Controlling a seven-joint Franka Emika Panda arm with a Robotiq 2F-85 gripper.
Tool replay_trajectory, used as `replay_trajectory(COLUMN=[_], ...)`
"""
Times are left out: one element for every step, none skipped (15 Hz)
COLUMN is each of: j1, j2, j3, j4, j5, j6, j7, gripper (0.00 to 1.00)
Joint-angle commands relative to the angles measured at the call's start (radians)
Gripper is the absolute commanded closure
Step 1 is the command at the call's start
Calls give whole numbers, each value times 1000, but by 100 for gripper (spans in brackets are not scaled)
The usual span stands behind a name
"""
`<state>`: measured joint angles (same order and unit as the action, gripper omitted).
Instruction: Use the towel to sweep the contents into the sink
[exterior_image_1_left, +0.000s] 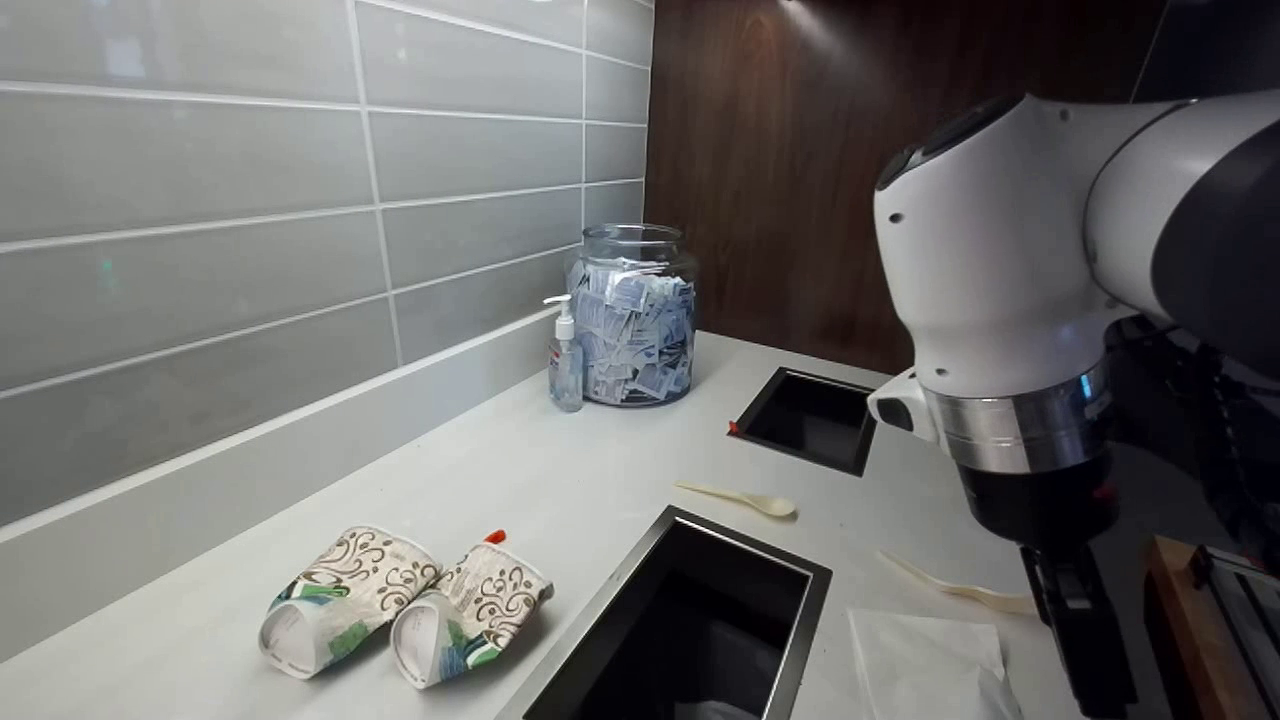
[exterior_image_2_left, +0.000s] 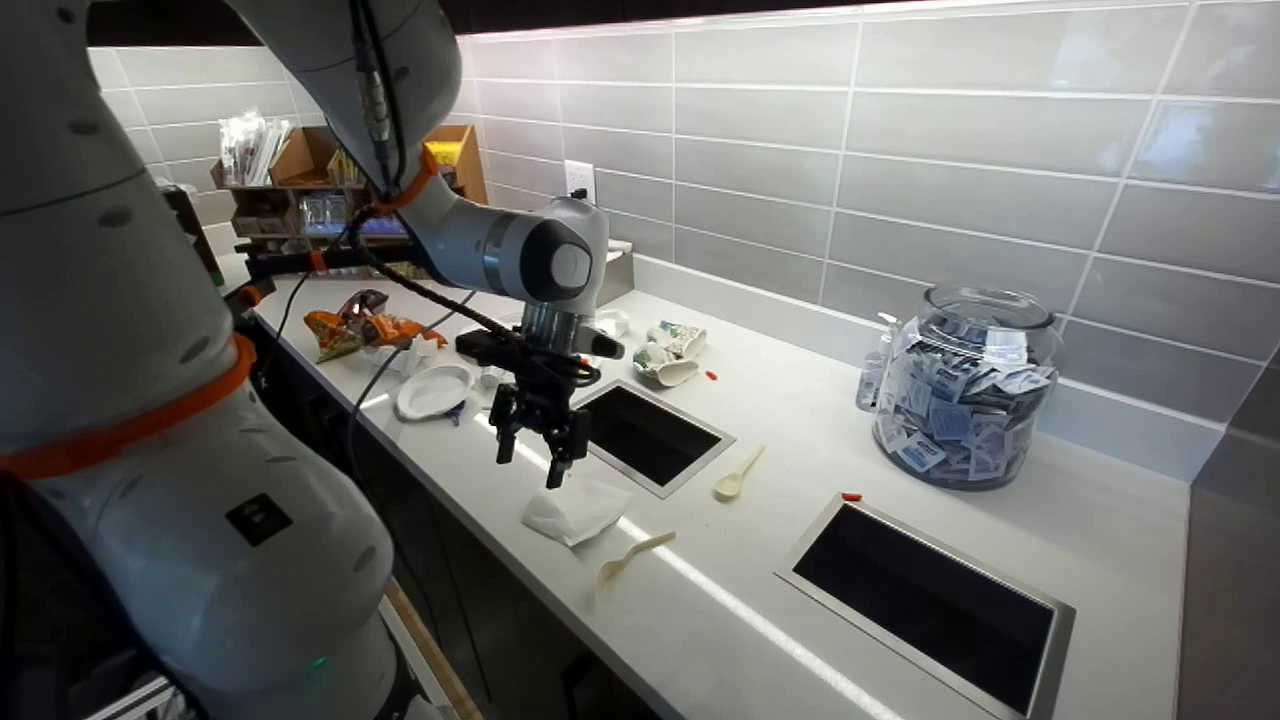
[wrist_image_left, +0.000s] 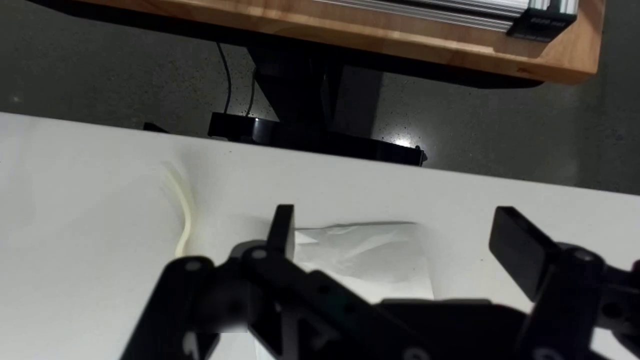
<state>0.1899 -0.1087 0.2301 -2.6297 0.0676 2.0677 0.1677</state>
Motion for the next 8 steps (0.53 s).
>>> replay_trajectory(j1=[4, 3, 1, 1, 1, 2, 2, 2], j2=[59, 77, 98, 114, 131, 148, 164, 178], j3=[-5, -6, -8, -10, -11, -13, -15, -19], j4=[-5, -2, -1, 1, 2, 3, 5, 6], j5=[-24, -30, -45, -53, -59, -64, -72, -76], j6=[60, 79, 100, 118, 141, 162, 182, 205], j7=[-1, 1, 7, 10, 11, 12, 14, 15], gripper=[0, 0, 0, 0, 0, 0, 0, 0])
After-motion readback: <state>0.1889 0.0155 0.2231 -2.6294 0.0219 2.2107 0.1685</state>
